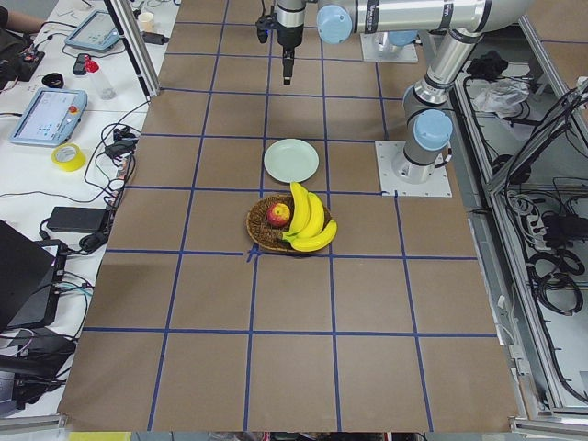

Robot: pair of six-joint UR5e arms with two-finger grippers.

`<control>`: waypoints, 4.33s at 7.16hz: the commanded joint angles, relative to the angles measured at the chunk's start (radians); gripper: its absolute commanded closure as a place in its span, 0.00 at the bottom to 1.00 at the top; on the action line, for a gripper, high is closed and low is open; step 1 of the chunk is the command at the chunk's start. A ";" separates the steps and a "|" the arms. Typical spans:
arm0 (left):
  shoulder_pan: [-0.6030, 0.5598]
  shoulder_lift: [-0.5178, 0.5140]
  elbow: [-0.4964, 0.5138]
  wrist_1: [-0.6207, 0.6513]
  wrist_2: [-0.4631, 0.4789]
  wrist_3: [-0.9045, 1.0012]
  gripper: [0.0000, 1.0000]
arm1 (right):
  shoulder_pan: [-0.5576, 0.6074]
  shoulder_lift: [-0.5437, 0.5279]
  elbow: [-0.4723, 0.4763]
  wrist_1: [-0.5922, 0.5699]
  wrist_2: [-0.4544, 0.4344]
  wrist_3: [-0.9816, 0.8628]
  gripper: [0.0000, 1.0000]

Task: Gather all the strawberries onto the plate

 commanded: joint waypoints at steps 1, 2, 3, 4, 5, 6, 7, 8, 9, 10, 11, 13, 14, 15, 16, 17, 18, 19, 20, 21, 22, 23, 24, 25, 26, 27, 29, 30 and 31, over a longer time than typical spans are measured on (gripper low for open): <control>-0.002 0.003 0.002 -0.001 0.003 0.001 0.00 | -0.067 0.001 0.126 -0.121 -0.012 -0.124 0.00; -0.002 0.003 -0.002 -0.001 0.003 0.001 0.00 | -0.117 0.003 0.151 -0.127 -0.012 -0.087 0.00; -0.002 0.003 -0.002 -0.003 0.005 0.001 0.00 | -0.183 0.007 0.165 -0.138 0.000 -0.062 0.00; -0.002 0.001 -0.002 -0.001 0.017 0.001 0.00 | -0.196 0.012 0.174 -0.170 -0.009 -0.095 0.00; -0.002 0.000 -0.004 -0.001 0.018 0.000 0.00 | -0.198 0.012 0.174 -0.236 -0.015 -0.061 0.00; -0.002 0.000 -0.004 -0.001 0.018 0.001 0.00 | -0.208 0.012 0.174 -0.255 -0.016 0.020 0.00; -0.002 -0.002 -0.004 -0.003 0.018 0.001 0.00 | -0.233 0.018 0.174 -0.261 -0.013 0.094 0.00; -0.002 -0.002 -0.005 -0.003 0.018 0.001 0.00 | -0.254 0.047 0.176 -0.269 -0.003 0.183 0.00; -0.002 -0.003 -0.005 -0.003 0.018 0.003 0.00 | -0.254 0.052 0.179 -0.269 0.002 0.252 0.00; -0.002 -0.003 -0.011 -0.003 0.018 0.003 0.00 | -0.257 0.072 0.182 -0.290 0.002 0.248 0.02; -0.002 -0.003 -0.015 -0.001 0.018 0.001 0.00 | -0.259 0.084 0.188 -0.305 -0.007 0.159 0.04; -0.002 -0.002 -0.013 -0.001 0.018 0.001 0.00 | -0.235 0.073 0.278 -0.415 0.008 -0.075 0.04; -0.002 -0.002 -0.013 -0.001 0.018 0.001 0.00 | -0.197 0.078 0.310 -0.468 0.040 -0.174 0.04; 0.009 0.000 -0.001 0.008 0.020 0.007 0.00 | -0.176 0.084 0.335 -0.518 0.045 -0.275 0.03; 0.014 0.000 -0.005 0.007 0.027 0.010 0.00 | -0.175 0.084 0.341 -0.532 0.072 -0.378 0.03; 0.014 0.004 -0.007 0.007 0.078 0.009 0.00 | -0.175 0.092 0.344 -0.536 0.076 -0.534 0.03; 0.014 0.008 -0.005 0.008 0.119 0.007 0.00 | -0.175 0.104 0.347 -0.561 0.076 -0.631 0.03; 0.012 0.006 -0.007 0.007 0.120 0.006 0.00 | -0.175 0.130 0.360 -0.618 0.074 -0.739 0.03; 0.011 0.008 -0.007 0.007 0.120 0.001 0.00 | -0.175 0.154 0.379 -0.685 0.071 -0.813 0.03; 0.011 0.012 -0.005 0.005 0.121 0.001 0.00 | -0.175 0.159 0.381 -0.707 0.068 -0.853 0.04; 0.011 0.012 -0.002 0.005 0.117 0.001 0.00 | -0.169 0.168 0.384 -0.719 0.062 -0.906 0.05; 0.011 0.012 -0.004 0.005 0.112 0.000 0.00 | -0.155 0.172 0.386 -0.721 0.047 -0.957 0.05; 0.011 0.012 -0.004 0.005 0.112 0.000 0.00 | -0.124 0.172 0.387 -0.721 0.007 -0.968 0.05; 0.009 0.012 -0.007 0.005 0.110 0.000 0.00 | -0.109 0.175 0.387 -0.724 -0.003 -0.970 0.12; 0.009 0.012 -0.008 0.005 0.110 -0.002 0.00 | -0.109 0.188 0.386 -0.727 -0.004 -0.971 0.13; 0.009 0.012 -0.008 0.005 0.110 -0.002 0.00 | -0.109 0.195 0.386 -0.726 -0.009 -0.973 0.13; 0.009 0.012 -0.007 0.007 0.110 -0.002 0.00 | -0.109 0.201 0.387 -0.726 -0.023 -0.971 0.21; 0.011 0.012 -0.001 0.005 0.103 -0.002 0.00 | -0.109 0.205 0.390 -0.726 -0.024 -0.974 0.38; 0.009 0.012 0.002 0.005 0.051 -0.005 0.00 | -0.109 0.205 0.404 -0.727 -0.026 -0.974 0.54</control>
